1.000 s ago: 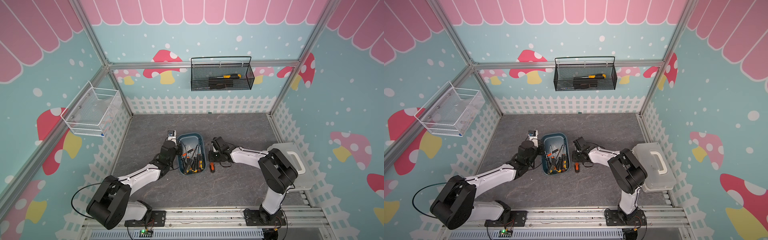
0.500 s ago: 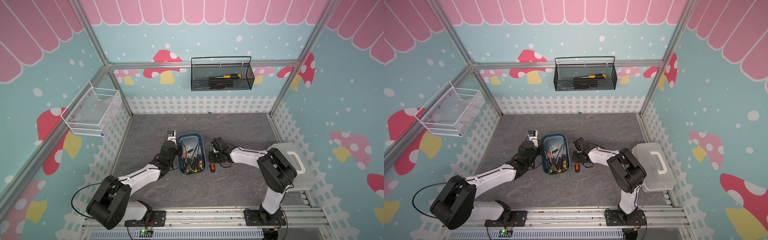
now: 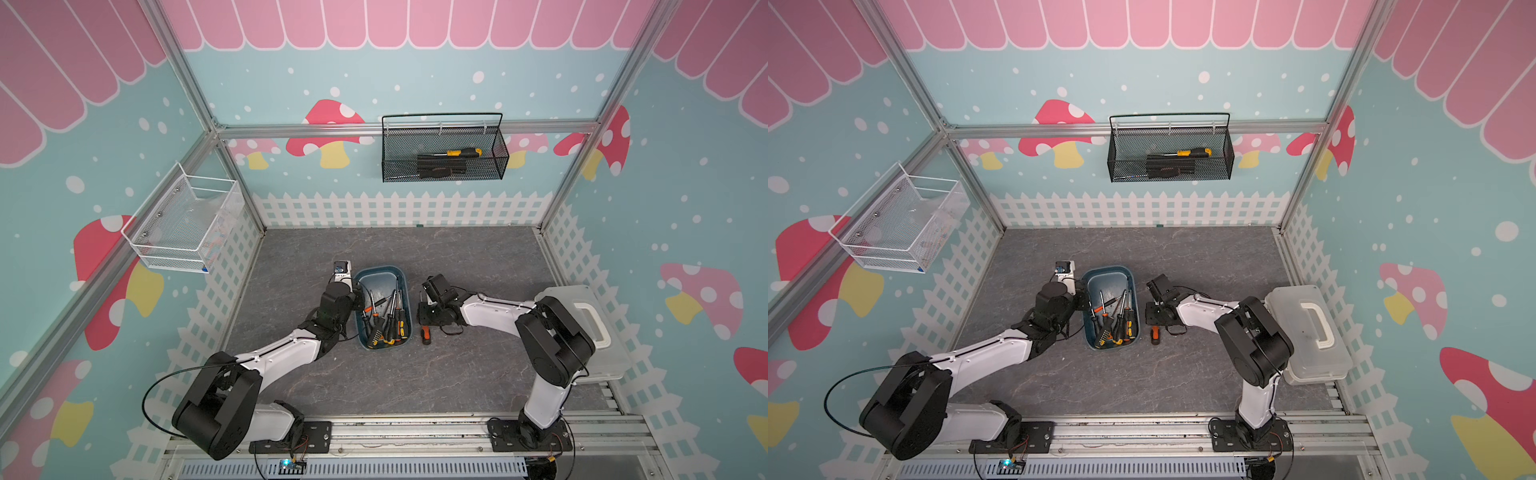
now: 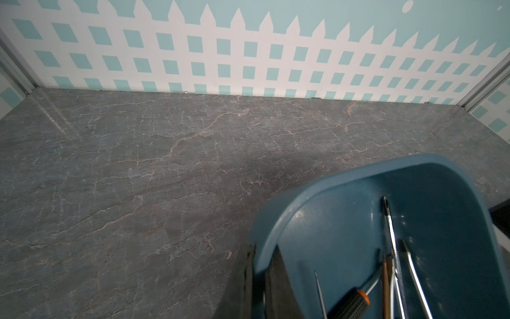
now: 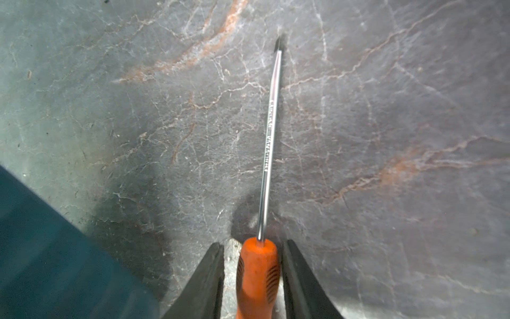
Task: Take out the screwdriver from the storage box
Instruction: Pick up the screwdriver from the storage box.
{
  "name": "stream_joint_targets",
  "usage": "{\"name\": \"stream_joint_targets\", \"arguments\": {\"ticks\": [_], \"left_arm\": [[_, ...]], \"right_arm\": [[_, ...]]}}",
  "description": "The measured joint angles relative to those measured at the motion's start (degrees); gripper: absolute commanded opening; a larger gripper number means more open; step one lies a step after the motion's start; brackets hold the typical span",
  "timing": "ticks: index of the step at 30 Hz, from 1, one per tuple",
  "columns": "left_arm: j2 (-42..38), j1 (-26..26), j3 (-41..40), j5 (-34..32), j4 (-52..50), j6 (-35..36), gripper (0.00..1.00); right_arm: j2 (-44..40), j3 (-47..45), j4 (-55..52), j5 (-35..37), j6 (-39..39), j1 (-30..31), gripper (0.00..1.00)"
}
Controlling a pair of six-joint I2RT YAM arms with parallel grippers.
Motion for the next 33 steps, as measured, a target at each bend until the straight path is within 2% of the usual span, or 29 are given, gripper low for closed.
{"name": "stream_joint_targets", "arguments": {"ticks": [13,20,27,33], "left_arm": [[0.0,0.0,0.0,-0.1,-0.1,0.0,0.00],[-0.9,-0.1,0.0,-0.1,-1.1,0.0,0.00],[-1.0,-0.1,0.0,-0.3,-1.4,0.0,0.00],[-1.0,-0.1,0.0,-0.5,-1.5,0.0,0.00]], "right_arm": [[-2.3,-0.3,-0.2,0.5,0.0,0.0,0.38],[-12.2,-4.2,-2.6,2.3,-0.4,0.7,0.38],[-25.4,-4.3,-7.6,6.1,-0.7,9.7,0.38],[-25.5,-4.1,-8.2,6.2,0.4,15.1,0.38]]}}
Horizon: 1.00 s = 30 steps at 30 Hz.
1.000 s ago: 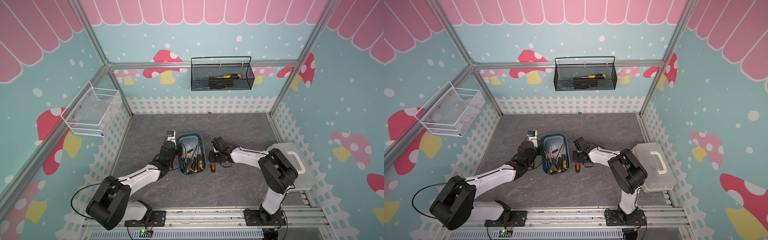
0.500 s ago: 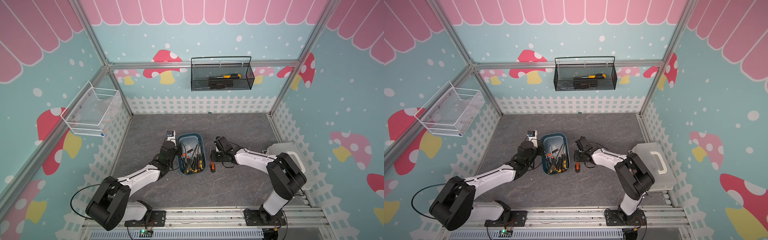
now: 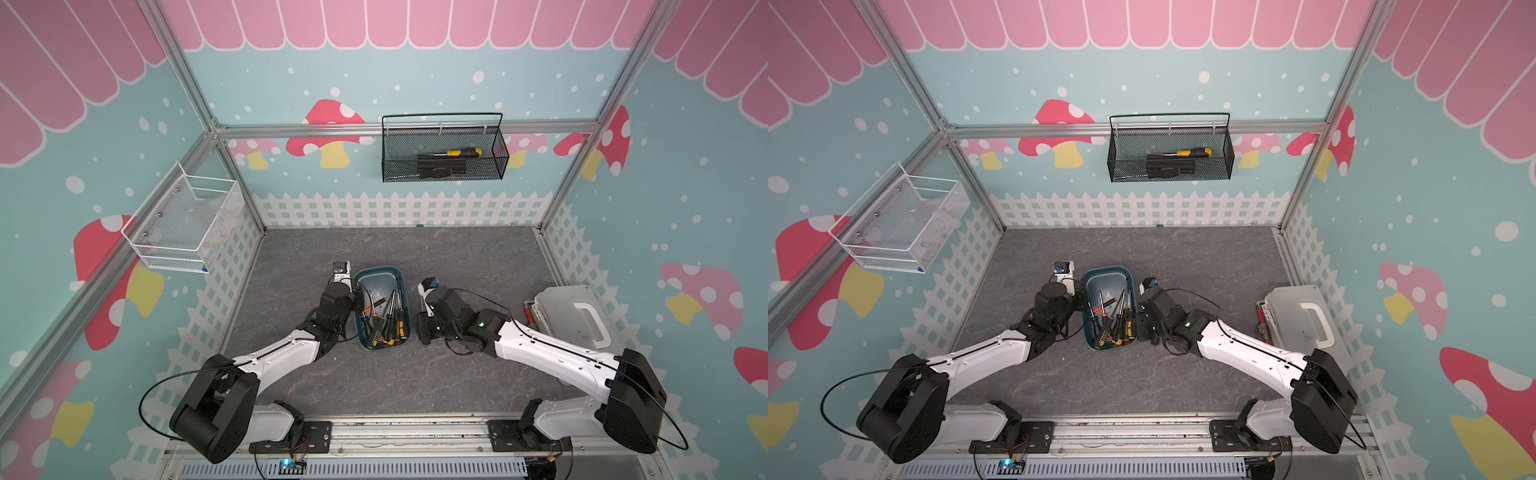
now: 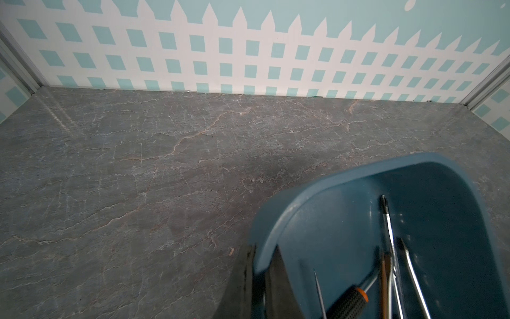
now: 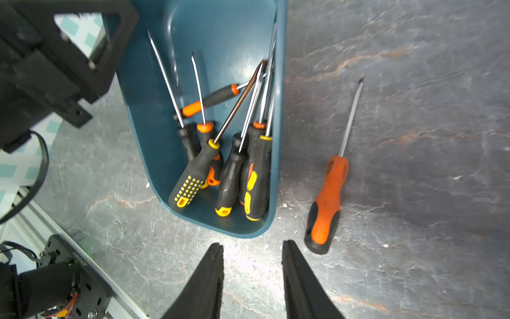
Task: Take out the screwdriver from the storage box
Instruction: Pick up the screwdriver from the storage box.
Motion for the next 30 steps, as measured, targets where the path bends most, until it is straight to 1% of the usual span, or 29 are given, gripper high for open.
{"name": "stream_joint_targets", "arguments": {"ticks": [3,4,6,9,14,21,30], "left_arm": [[0.0,0.0,0.0,-0.2,-0.2,0.0,0.00],[0.0,0.0,0.0,-0.4,-0.2,-0.1,0.00],[0.0,0.0,0.0,-0.6,-0.3,-0.2,0.00],[-0.1,0.0,0.0,-0.6,-0.5,-0.2,0.00],[-0.2,0.0,0.0,-0.7,-0.7,-0.2,0.00],[-0.2,-0.1,0.0,-0.7,-0.7,-0.2,0.00],[-0.2,-0.3,0.0,-0.8,-0.6,-0.4,0.00]], "right_arm": [[3.3,0.0,3.0,-2.8,2.2,0.4,0.39],[4.8,0.2,4.2,-3.8,3.0,0.4,0.42],[8.3,1.2,6.4,-6.0,4.4,0.4,0.45],[12.5,3.8,8.8,-8.6,5.8,0.5,0.46],[16.5,7.5,12.7,-11.6,7.3,0.8,0.46],[21.2,8.1,14.7,-12.5,8.6,0.8,0.46],[23.5,8.2,15.5,-12.5,9.2,0.8,0.46]]}}
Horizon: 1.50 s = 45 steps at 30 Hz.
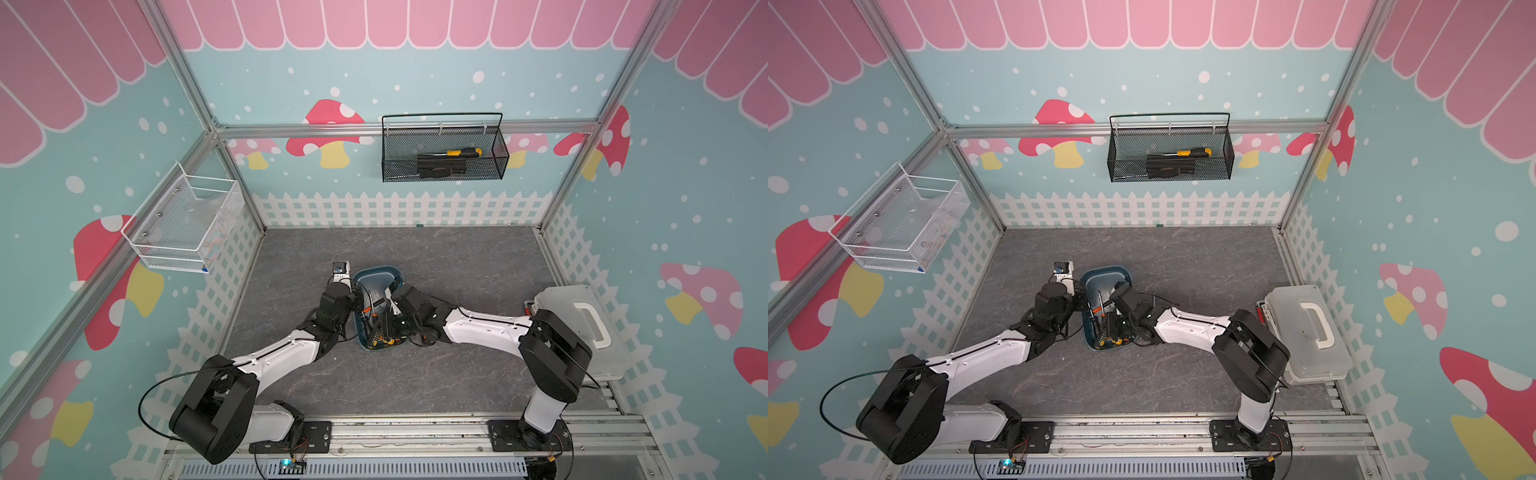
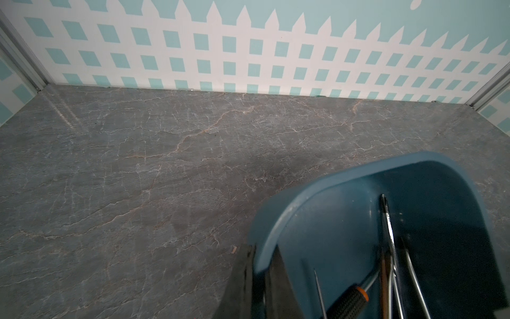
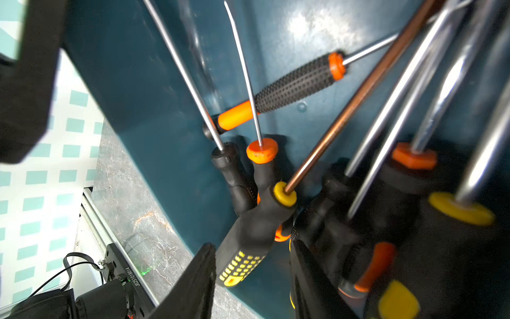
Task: Take out the screwdriver from the storage box
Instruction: Pick up the screwdriver from the storage box, then place the screwdriver at the center of the board.
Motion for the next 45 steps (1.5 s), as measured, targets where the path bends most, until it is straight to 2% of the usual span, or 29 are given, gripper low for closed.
{"name": "stream_joint_targets", "arguments": {"ticks": [15,18,22,26,36,45], "left_arm": [[0.0,-0.5,0.0,-1.6,-0.1,-0.5,0.00],[0.0,-0.5,0.0,-1.8,-0.1,-0.6,0.00],[0.0,-0.5,-0.1,-2.1,-0.1,-0.7,0.00],[0.0,-0.5,-0.1,-2.2,-0.1,-0.7,0.00],[0.0,-0.6,-0.1,-2.5,-0.1,-0.6,0.00],[0.0,-0.6,-0.1,-2.8,-0.3,-0.6,0.00]], "right_arm": [[6.2,3.3,2.3,-1.6,1.4,-0.3,0.44],[7.5,3.7,3.1,-2.1,1.9,-0.5,0.39],[7.6,3.7,3.5,-2.0,2.6,-0.7,0.19],[7.3,3.6,3.2,-1.9,2.6,-0.8,0.09],[-0.9,2.9,0.2,-0.8,0.8,-0.8,0.00],[-12.2,-0.7,-6.6,2.1,-6.2,-0.8,0.00]]}}
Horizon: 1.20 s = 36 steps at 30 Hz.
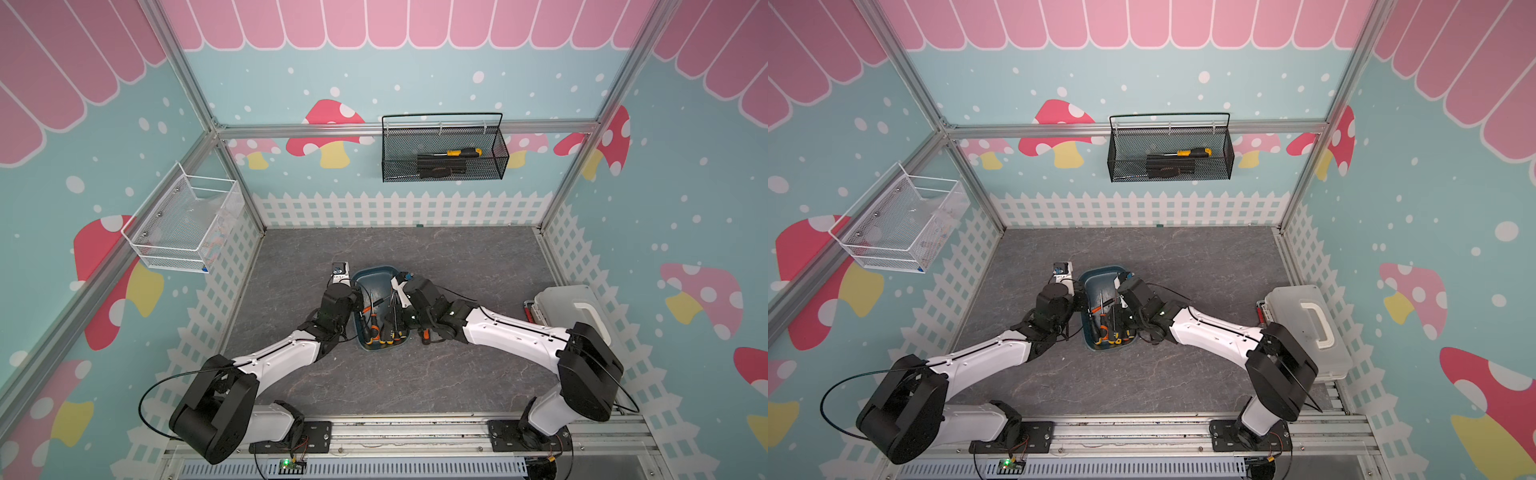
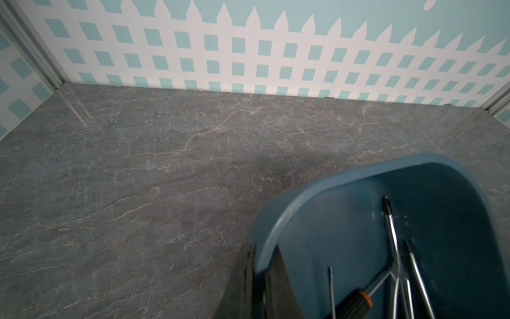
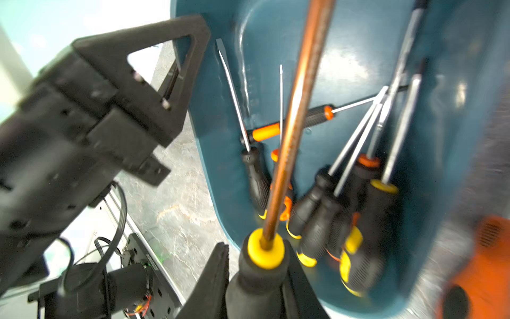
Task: Take out the screwdriver from the storage box
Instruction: Place the screwdriver at the center of the board.
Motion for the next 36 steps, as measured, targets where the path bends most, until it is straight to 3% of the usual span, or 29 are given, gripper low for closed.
{"name": "stream_joint_targets", "arguments": {"ticks": [5,12,36], "left_arm": [[0.0,0.0,-0.1,-0.1,0.0,0.0,0.00],[-0.7,0.0,-0.2,-0.5,-0.4,0.5,0.00],[-0.3,0.0,-0.3,-0.9,-0.1,1.1,0.00]], "right_arm": [[-5.5,0.0,-7.8,1.7,-7.1,-1.9,0.00],[-8.7,-6.8,-10.5,-0.6,-11.4,-11.9,0.00],[2.3,-9.6,-10.9,-0.1,-15.9,-18.8,0.00]]}}
